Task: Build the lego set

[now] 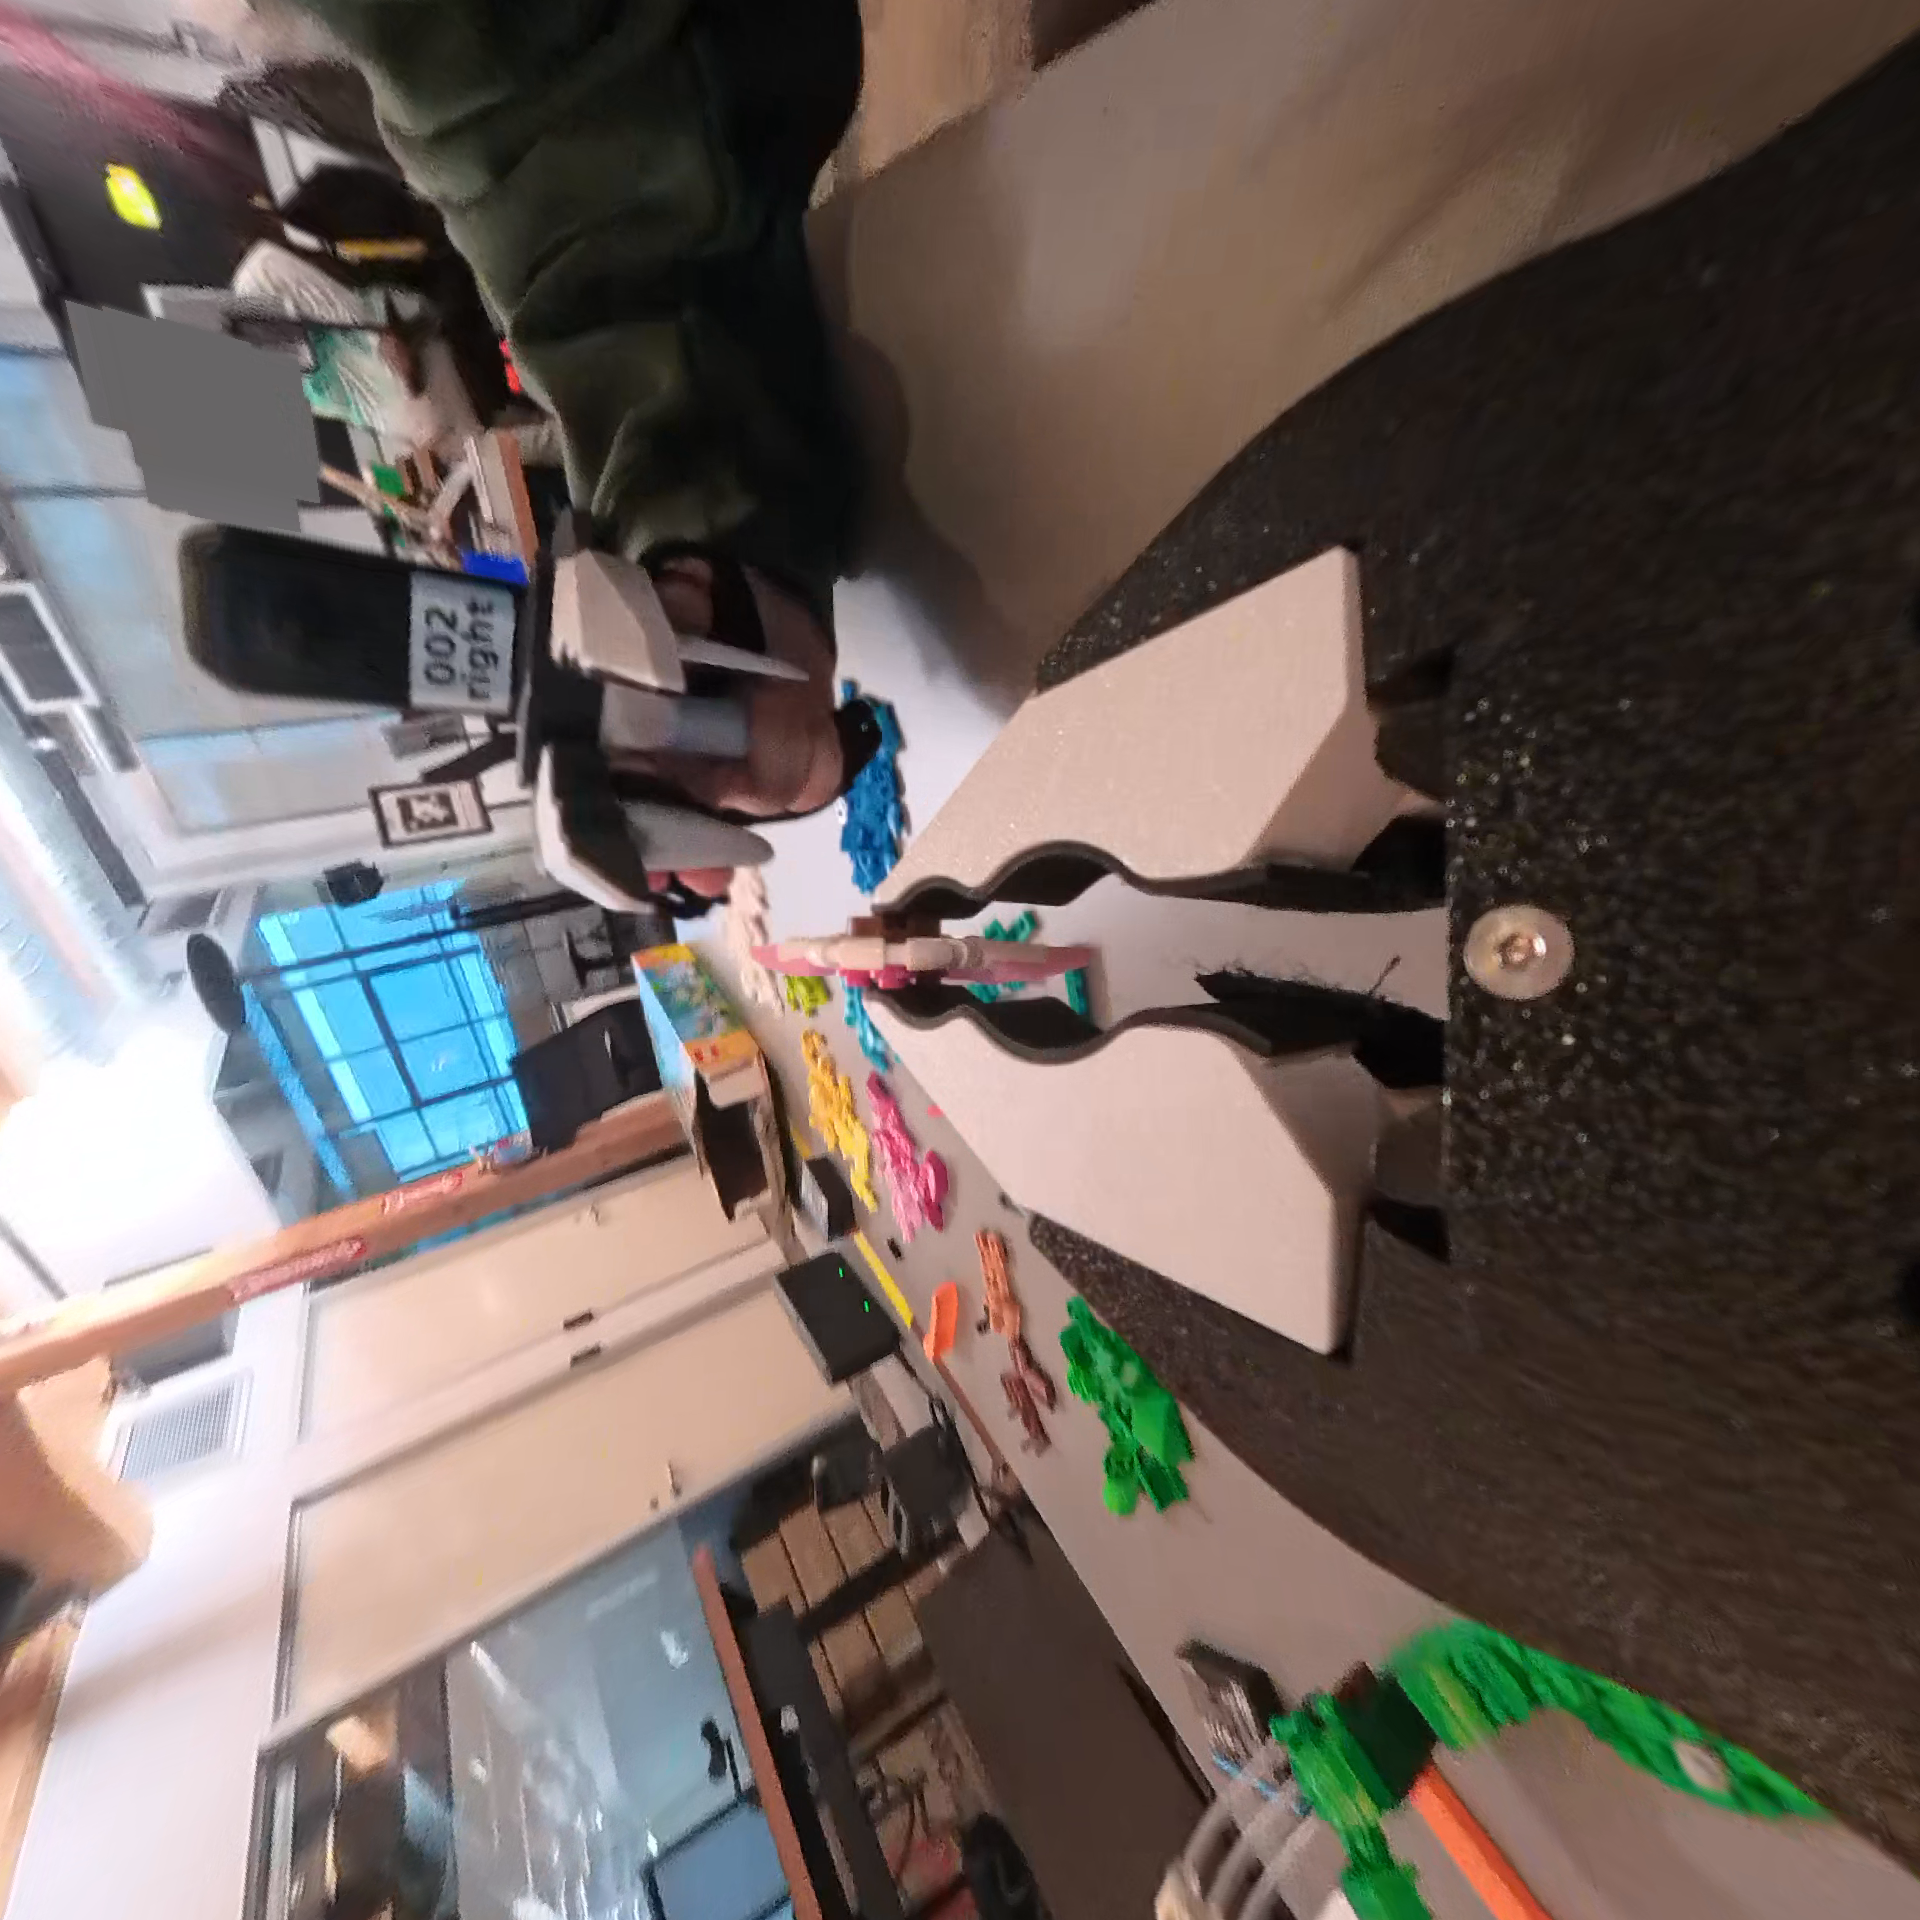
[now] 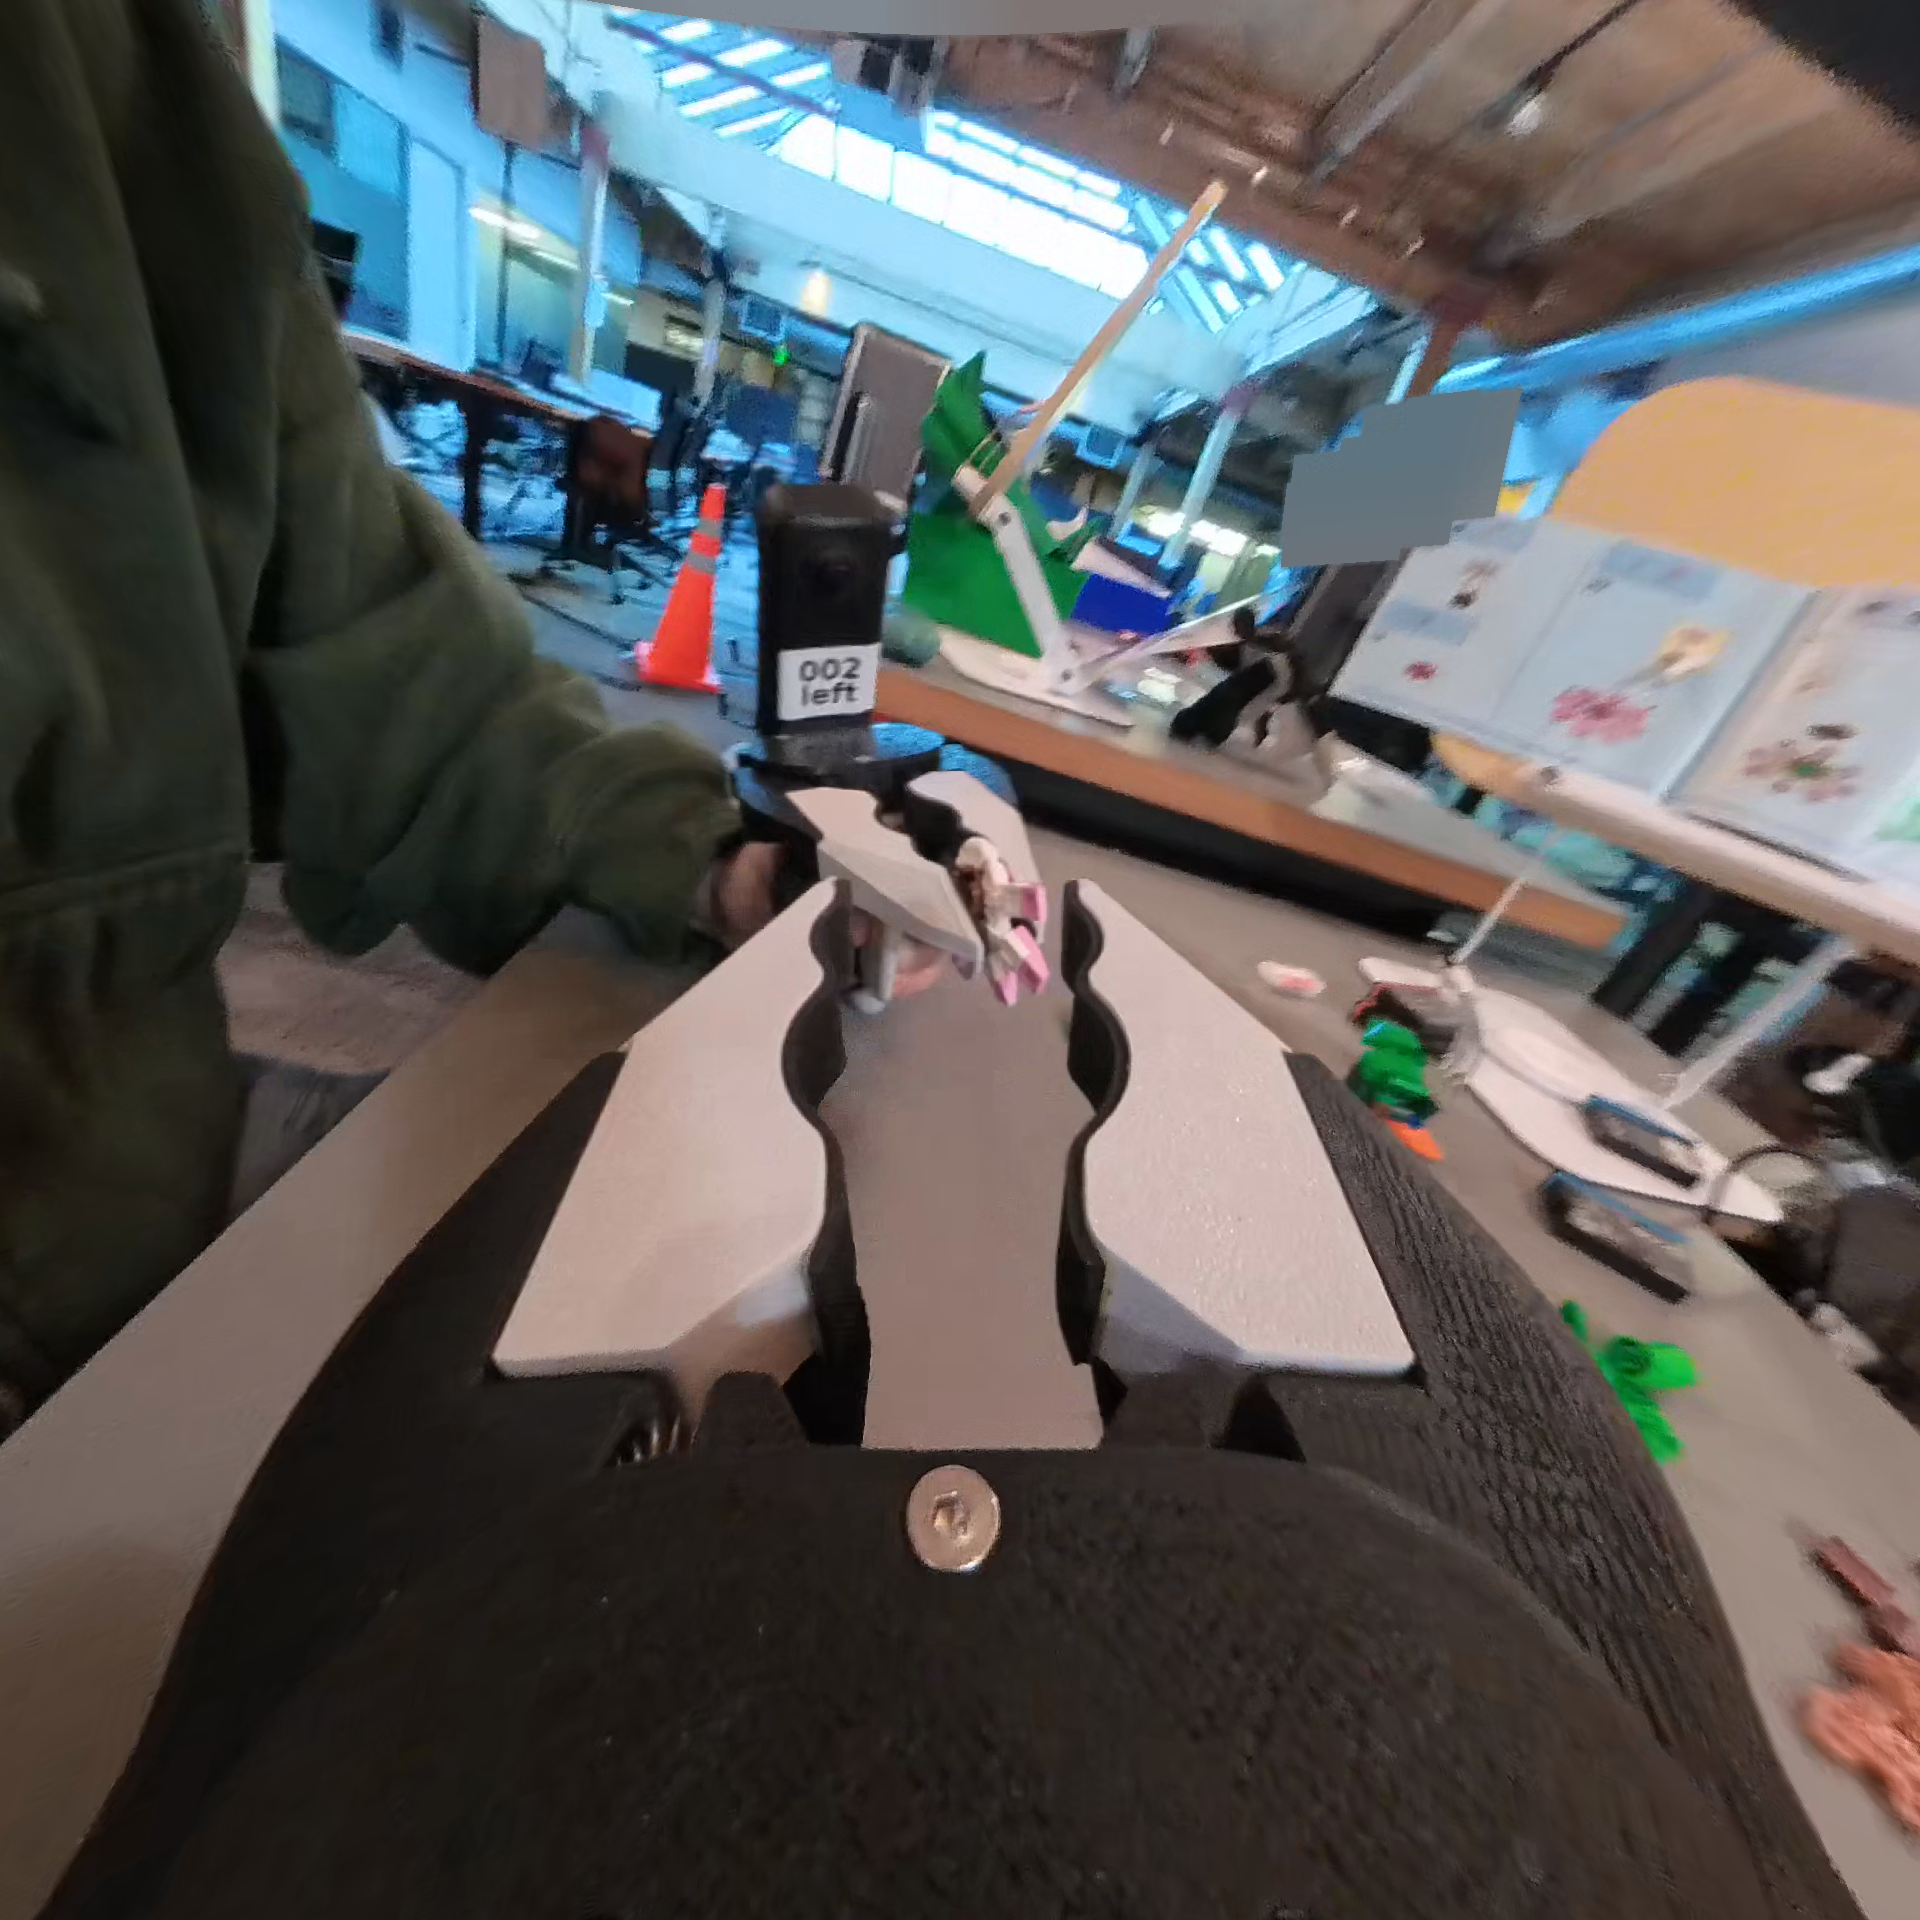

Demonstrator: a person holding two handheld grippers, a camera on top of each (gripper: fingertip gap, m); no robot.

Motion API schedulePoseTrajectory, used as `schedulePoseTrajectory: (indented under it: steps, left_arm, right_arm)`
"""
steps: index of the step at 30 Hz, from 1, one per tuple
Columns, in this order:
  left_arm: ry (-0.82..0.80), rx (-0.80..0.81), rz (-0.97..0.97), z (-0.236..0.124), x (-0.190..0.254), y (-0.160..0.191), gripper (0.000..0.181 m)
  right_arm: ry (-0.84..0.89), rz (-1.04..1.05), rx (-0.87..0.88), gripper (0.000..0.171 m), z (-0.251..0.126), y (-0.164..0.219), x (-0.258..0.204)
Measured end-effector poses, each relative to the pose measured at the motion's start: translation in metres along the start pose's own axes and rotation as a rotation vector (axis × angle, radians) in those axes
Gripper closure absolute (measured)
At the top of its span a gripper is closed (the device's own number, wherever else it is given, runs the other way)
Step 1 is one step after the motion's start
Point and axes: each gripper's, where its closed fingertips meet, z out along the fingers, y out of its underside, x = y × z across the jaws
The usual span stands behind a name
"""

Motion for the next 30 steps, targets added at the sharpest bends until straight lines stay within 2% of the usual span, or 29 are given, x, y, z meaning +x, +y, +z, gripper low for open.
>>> schedulePoseTrajectory:
  steps: [4, 8, 10, 15, 19, 23, 27, 30]
  left_arm:
    - [-0.004, -0.020, 0.116, 0.003, 0.006, 0.003, 0.173]
    - [0.002, -0.021, 0.107, 0.003, 0.006, 0.003, 0.173]
    - [-0.026, -0.073, 0.209, 0.005, 0.008, 0.009, 0.173]
    - [-0.070, -0.256, 0.579, 0.012, 0.018, 0.032, 0.172]
    - [-0.066, -0.310, 0.686, 0.013, 0.022, 0.041, 0.172]
    - [-0.070, -0.306, 0.694, 0.014, 0.022, 0.040, 0.172]
    - [-0.159, -0.232, 0.720, 0.012, 0.015, 0.025, 0.164]
    - [-0.167, -0.215, 0.699, 0.011, 0.014, 0.021, 0.163]
  right_arm:
    - [0.115, -0.137, -0.073, 0.133, 0.001, 0.012, 0.009]
    - [0.107, -0.230, -0.129, 0.135, 0.009, 0.022, -0.002]
    - [0.122, -0.307, -0.176, 0.137, 0.009, 0.026, -0.003]
    - [0.161, -0.727, -0.389, 0.138, 0.010, 0.052, -0.004]
    - [0.173, -1.013, -0.513, 0.150, 0.011, 0.070, -0.006]
    - [0.196, -1.027, -0.510, 0.164, 0.011, 0.068, -0.005]
    - [0.228, -0.989, -0.474, 0.167, 0.010, 0.061, -0.002]
    - [0.236, -0.976, -0.451, 0.167, 0.010, 0.057, -0.002]
